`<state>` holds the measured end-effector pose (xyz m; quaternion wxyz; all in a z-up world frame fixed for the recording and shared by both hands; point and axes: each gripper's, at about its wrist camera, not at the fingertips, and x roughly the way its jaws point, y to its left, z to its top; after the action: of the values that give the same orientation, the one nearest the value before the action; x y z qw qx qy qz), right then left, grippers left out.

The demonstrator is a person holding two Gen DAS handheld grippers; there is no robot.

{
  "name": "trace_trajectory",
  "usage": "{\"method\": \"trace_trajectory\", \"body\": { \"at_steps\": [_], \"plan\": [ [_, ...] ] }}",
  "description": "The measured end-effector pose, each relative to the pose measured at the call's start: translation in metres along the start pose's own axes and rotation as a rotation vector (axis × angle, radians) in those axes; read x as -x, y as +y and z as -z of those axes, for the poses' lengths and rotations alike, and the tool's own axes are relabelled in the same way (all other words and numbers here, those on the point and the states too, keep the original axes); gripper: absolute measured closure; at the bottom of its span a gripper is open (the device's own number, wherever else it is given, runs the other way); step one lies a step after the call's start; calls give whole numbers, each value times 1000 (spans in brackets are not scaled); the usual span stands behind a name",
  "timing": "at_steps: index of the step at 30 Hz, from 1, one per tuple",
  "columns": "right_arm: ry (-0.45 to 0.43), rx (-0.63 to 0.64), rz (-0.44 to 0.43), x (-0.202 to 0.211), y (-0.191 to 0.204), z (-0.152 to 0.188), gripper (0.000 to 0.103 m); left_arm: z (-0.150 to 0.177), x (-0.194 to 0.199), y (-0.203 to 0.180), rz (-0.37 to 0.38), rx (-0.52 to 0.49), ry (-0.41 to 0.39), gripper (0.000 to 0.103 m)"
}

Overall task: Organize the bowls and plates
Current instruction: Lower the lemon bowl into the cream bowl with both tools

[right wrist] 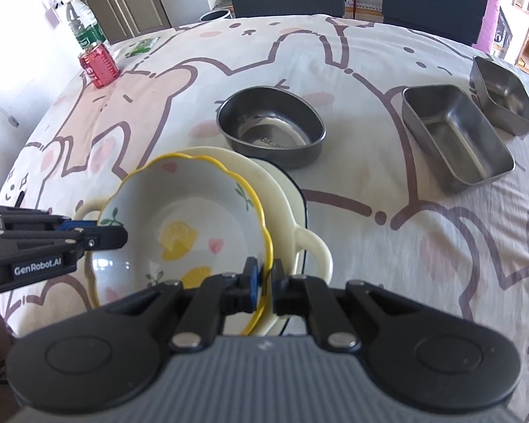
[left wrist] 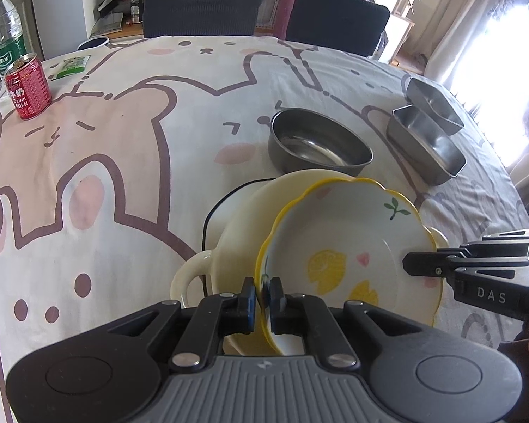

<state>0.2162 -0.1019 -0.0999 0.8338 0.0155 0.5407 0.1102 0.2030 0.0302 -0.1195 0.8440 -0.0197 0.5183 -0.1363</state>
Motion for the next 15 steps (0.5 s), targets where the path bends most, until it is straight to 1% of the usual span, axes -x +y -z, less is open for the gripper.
{"method": "trace_trajectory", "body": {
  "at_steps": [15],
  "plan": [
    [25, 30, 8, -9, 4, -3, 93, -2, -7, 2, -15, -8, 18, 94]
  ]
}}
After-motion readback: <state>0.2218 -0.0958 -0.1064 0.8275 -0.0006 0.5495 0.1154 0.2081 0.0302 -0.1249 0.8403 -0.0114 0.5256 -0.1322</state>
